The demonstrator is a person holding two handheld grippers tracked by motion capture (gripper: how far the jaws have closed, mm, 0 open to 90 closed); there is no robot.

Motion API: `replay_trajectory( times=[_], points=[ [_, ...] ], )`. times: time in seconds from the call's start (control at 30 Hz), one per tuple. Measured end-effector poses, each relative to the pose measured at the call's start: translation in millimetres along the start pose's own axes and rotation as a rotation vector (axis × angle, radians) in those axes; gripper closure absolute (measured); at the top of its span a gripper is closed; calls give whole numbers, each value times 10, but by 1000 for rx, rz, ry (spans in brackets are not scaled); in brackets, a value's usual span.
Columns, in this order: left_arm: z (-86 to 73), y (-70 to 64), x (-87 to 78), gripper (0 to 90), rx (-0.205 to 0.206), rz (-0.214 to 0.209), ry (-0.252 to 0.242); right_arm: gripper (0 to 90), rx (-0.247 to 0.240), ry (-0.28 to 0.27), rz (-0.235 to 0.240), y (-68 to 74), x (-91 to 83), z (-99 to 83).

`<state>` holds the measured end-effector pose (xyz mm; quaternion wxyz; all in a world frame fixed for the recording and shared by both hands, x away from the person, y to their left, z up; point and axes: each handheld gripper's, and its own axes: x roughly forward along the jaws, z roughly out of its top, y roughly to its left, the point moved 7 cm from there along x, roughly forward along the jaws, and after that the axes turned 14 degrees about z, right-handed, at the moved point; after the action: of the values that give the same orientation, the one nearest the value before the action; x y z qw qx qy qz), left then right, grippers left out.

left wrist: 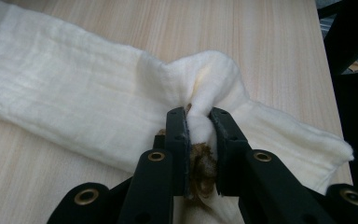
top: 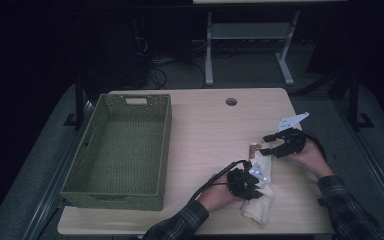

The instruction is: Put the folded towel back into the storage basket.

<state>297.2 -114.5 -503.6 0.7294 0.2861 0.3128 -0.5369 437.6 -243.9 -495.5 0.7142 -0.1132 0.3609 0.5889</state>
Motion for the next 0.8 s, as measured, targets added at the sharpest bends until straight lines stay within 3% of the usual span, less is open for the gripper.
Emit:
replay_trajectory(
  times=[0.17, 0.43, 0.6, 0.8],
  points=[
    [-6, 2, 13, 778, -12, -3, 0, 350, 13, 39, -3, -129, 102, -62],
    [-8, 14, 20, 778, -12, -4, 1, 390, 3, 95, -5, -164, 193, -131],
    [-11, 28, 22, 778, -26, -8, 0, 524, 0, 97, 9, -148, 174, -139],
    [3, 48, 3, 781, -39, -6, -9, 764, 17, 104, 53, -89, 170, -147]
  ],
)
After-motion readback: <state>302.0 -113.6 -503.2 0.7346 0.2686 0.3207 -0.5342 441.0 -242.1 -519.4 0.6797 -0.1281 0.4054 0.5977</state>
